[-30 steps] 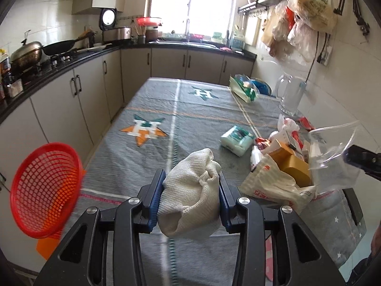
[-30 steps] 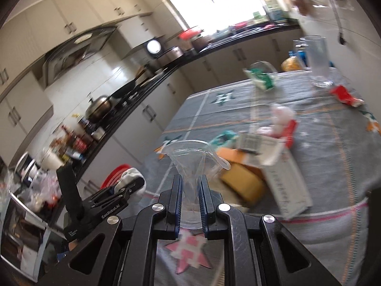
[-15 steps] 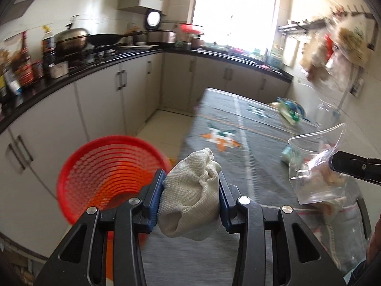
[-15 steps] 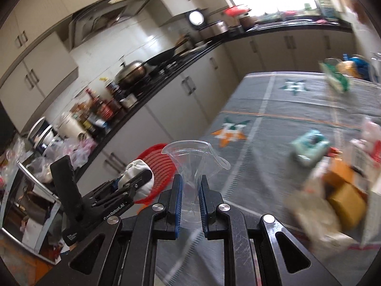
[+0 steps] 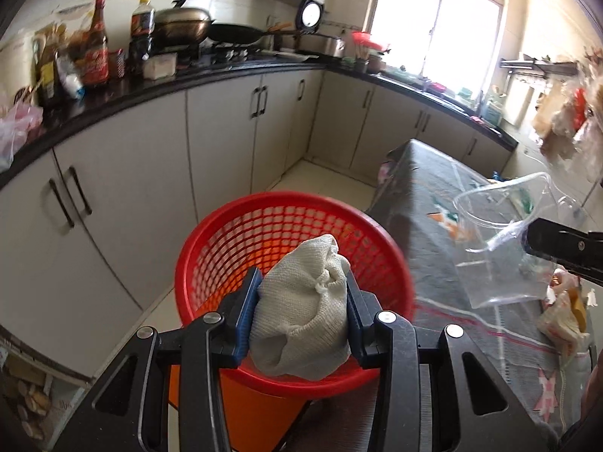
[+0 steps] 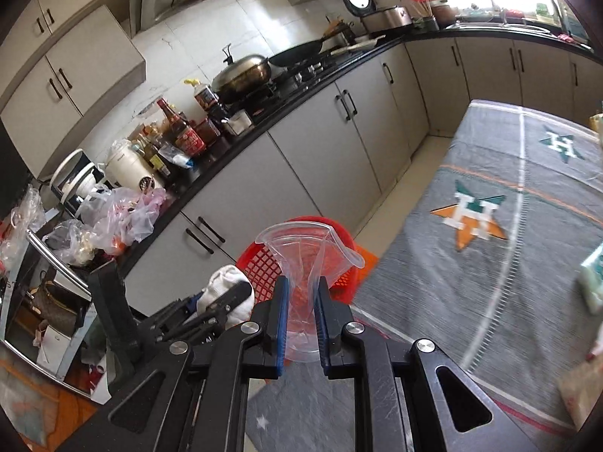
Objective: Collect trash
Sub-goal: 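Carry the cloth bundle and clear cup over the red basket with both tools, then open both tools to drop the cloth bundle and cup into the red basket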
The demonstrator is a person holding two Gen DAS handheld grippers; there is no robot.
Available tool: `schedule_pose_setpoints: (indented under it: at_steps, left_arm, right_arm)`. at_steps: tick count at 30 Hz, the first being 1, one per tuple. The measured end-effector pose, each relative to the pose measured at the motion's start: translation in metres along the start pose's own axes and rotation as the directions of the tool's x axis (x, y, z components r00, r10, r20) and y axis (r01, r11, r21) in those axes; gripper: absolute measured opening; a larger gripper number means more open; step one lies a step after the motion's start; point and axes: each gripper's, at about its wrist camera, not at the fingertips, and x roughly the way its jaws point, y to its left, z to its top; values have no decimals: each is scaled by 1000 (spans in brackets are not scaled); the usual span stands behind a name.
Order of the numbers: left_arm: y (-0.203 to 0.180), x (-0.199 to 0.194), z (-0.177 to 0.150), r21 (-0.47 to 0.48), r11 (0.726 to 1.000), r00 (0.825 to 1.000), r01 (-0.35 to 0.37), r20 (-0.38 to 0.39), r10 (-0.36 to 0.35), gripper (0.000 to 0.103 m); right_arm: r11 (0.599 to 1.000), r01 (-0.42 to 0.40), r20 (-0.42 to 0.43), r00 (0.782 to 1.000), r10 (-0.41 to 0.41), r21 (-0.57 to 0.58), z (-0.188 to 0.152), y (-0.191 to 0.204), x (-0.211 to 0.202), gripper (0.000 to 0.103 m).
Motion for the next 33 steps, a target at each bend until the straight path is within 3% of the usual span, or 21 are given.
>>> schedule_pose_setpoints:
  at_steps: [7, 19, 26, 30, 33]
  left_arm:
    - [15, 26, -5, -31, 999, 999, -15, -41, 14, 40]
    - [23, 46, -11, -36, 999, 997, -38, -67, 36, 40]
    - [22, 46, -10, -36, 999, 997, -36, -63, 34, 49]
    - [20, 43, -8, -34, 999, 998, -31, -60, 29, 50]
    - [18, 40, -8, -38, 999, 998, -20, -57, 18, 52]
  right_arm:
    - [1000, 10, -48, 999, -9, 9, 4, -2, 48, 15]
    - [999, 53, -117, 992, -53, -6, -2, -6, 95, 15]
    - [998, 58, -132, 990, -58, -3, -3, -4, 100, 18]
    - [999, 47, -123, 991, -45, 7, -3, -6, 95, 32]
    - [999, 38, -111, 993, -37, 5, -3, -6, 88, 32]
